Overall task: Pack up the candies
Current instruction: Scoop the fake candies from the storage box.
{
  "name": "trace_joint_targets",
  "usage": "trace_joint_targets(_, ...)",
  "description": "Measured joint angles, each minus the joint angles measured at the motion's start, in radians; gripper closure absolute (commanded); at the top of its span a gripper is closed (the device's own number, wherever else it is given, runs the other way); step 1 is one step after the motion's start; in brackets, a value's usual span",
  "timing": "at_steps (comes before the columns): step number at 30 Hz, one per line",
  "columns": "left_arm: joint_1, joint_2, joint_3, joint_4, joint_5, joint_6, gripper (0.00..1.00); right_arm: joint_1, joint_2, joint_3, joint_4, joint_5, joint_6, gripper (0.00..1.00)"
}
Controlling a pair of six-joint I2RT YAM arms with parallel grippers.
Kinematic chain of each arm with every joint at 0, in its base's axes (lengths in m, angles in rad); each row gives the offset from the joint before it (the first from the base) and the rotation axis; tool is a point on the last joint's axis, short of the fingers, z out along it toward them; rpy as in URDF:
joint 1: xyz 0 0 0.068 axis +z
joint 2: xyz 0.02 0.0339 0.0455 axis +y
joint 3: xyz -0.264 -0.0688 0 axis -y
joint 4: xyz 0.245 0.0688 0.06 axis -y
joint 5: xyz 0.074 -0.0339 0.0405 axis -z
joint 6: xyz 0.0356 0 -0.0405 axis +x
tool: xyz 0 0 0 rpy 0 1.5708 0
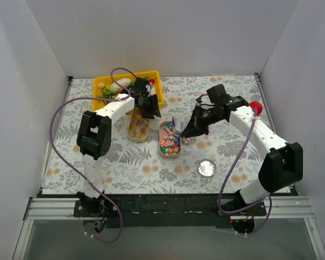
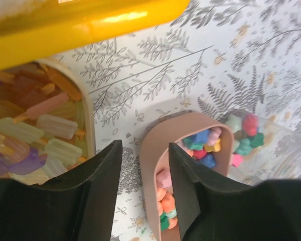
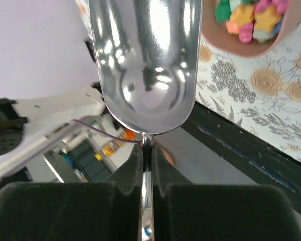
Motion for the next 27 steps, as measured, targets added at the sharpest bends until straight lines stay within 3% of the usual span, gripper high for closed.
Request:
trace_joint_targets(4, 0.0, 0.01, 0.059, 0.002, 0.006, 0.008, 0.55, 0.145, 0.094, 0.002, -0.061, 0.032, -0.06, 0.99)
trace_joint_targets(7, 0.0, 0.034, 0.098, 0.002, 0.013, 0.021, 0.55, 0.188, 0.149, 0.004, -0.092, 0.046, -0.089, 0.99)
trace_joint_targets(14, -0.025, 0.152, 0.205, -0.006, 0.029, 0.103, 0.56, 0.177, 0.222, 0.011, -0.133, 0.05, -0.103, 0.99)
trace_joint_targets(27, -0.093, 0.202, 0.212, 0.025, 0.026, 0.204, 0.55, 0.162, 0.369, 0.125, -0.275, -0.007, -0.128, 0.99)
